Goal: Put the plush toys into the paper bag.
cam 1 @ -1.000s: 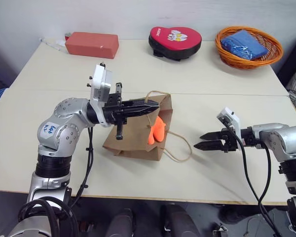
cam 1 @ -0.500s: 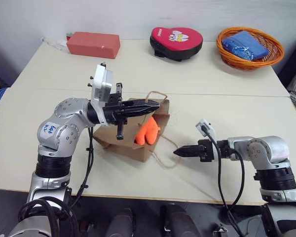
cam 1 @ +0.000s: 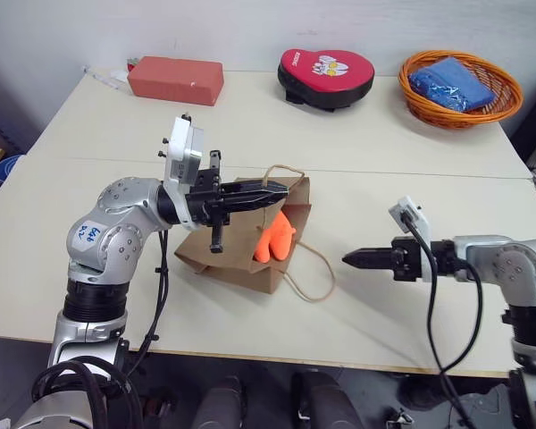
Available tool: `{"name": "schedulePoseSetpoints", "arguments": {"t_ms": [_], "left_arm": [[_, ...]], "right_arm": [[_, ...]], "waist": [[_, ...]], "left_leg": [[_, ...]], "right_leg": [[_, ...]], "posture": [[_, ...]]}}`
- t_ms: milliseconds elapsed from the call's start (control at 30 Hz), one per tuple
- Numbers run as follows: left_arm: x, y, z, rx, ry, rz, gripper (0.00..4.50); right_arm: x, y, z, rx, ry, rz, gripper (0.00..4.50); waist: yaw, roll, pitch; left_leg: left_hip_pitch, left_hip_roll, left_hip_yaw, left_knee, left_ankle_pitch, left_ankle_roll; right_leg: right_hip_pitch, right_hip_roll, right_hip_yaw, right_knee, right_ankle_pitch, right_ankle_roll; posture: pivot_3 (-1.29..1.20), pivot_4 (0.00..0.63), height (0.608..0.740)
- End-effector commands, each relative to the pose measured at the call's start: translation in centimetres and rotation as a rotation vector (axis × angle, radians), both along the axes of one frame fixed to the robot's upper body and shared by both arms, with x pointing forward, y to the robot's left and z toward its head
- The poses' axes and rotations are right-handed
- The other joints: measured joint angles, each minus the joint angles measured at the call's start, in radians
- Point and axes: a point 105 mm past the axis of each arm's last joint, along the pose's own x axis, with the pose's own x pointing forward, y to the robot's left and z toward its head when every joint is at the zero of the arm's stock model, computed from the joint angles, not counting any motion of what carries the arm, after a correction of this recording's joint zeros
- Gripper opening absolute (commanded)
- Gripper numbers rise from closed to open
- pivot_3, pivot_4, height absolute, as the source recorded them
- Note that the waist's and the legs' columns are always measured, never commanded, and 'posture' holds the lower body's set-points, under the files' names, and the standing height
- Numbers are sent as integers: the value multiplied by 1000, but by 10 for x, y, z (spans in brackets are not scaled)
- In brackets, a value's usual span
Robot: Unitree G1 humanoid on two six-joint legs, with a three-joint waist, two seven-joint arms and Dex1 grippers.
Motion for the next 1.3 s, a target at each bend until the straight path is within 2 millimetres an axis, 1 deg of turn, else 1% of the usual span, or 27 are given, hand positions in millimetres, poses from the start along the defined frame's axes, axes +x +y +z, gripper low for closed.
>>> {"name": "schedulePoseSetpoints", "arguments": {"t_ms": [33, 133, 200, 233, 333, 500, 600, 667, 767, 833, 967, 1133, 1167, 1233, 1300], "left_arm": [[-5, 3, 10, -22, -46, -7, 0], [-4, 5, 11, -32, -44, 2, 0], [-3, 8, 14, -48, -40, 9, 0], [-3, 9, 15, -53, -39, 10, 0], [-4, 12, 18, -54, -41, 12, 0], [-4, 15, 20, -51, -40, 18, 0], [-4, 15, 20, -47, -39, 20, 0], [-4, 15, 20, -46, -39, 22, 0], [-4, 15, 19, -43, -40, 27, 0], [-4, 16, 18, -39, -42, 31, 0], [-4, 16, 18, -36, -46, 37, 0], [-3, 15, 17, -40, -52, 35, 0], [-3, 15, 18, -41, -53, 35, 0], [3, 13, 20, -56, -67, 38, 0], [8, 12, 23, -70, -77, 36, 0]], "right_arm": [[-12, -4, -2, -27, 45, 2, 2329], [-21, -8, -10, -7, 126, -19, 3390], [-25, -3, -15, 43, 179, -25, 4167], [-25, 1, -15, 75, 199, -29, 4466], [-23, 13, -16, 159, 238, -36, 4491], [-20, 30, -24, 200, 265, -32, 4491], [-8, 38, -24, 250, 260, -80, 4491], [-4, 42, -21, 285, 263, -81, 4491], [-4, 45, -18, 308, 260, -74, 3869], [-5, 43, -11, 330, 247, -62, 3208], [-9, 34, 25, 439, 183, 13, 1783], [-13, 28, 56, 540, 121, 64, 35], [-14, 27, 58, 550, 118, 66, 35], [-15, 16, 92, 617, 20, 91, 35], [-14, 8, 115, 663, -48, 84, 35]], "waist": [[0, 0, 0], [1, 0, 0], [0, 0, 0], [-2, 0, 0], [-3, 0, 0], [-1, 0, 0], [-5, 0, 0], [-8, 0, 0], [-5, 0, 0], [-4, 0, 0], [-3, 0, 0], [-3, 0, 0], [-4, 0, 0], [-3, 1, 0], [-2, 1, 1]], "left_leg": [[0, 0, 0, 0, 0, 0], [0, 0, 0, 0, 0, 0], [0, 0, 0, 0, 0, 0], [0, 0, 0, 0, 0, 0], [0, 0, 0, 0, 0, 0], [0, 0, 0, 0, 0, 0], [0, 0, 0, 0, 0, 0], [1, 0, 0, 0, 0, 0], [1, 0, 0, 0, 0, 0], [0, 0, 0, 0, 0, 0], [0, 0, 0, 0, 0, 0], [0, 0, 0, 0, 0, 0], [0, 0, 0, -1, 0, 0], [0, 0, 0, 0, 0, 0], [0, 0, 1, 0, 0, 1]], "right_leg": [[0, 0, 0, 0, 0, 0], [0, 0, 0, 0, 0, 0], [0, 0, 0, 0, 0, 0], [0, 0, 0, 0, 0, 0], [0, 0, 0, 2, 0, 0], [0, 0, 0, 1, 0, 0], [0, 0, 0, 1, 0, 0], [0, 0, 0, 2, 0, 0], [0, 0, 0, 2, 0, 0], [0, 0, 0, 2, 0, 0], [0, 0, 0, 2, 0, 0], [0, 0, 0, 1, 0, 0], [0, 0, 0, 1, 0, 0], [0, 0, 0, 1, 0, 0], [0, 0, 0, 1, 0, 0]], "posture": [[0, 150, 740], [0, 150, 740], [0, 150, 740], [0, 150, 740], [0, 150, 740], [0, 150, 740], [0, 150, 740], [0, 150, 740], [0, 150, 740], [0, 150, 740], [0, 150, 740], [0, 150, 740], [0, 150, 740], [0, 150, 740], [0, 150, 740]]}}
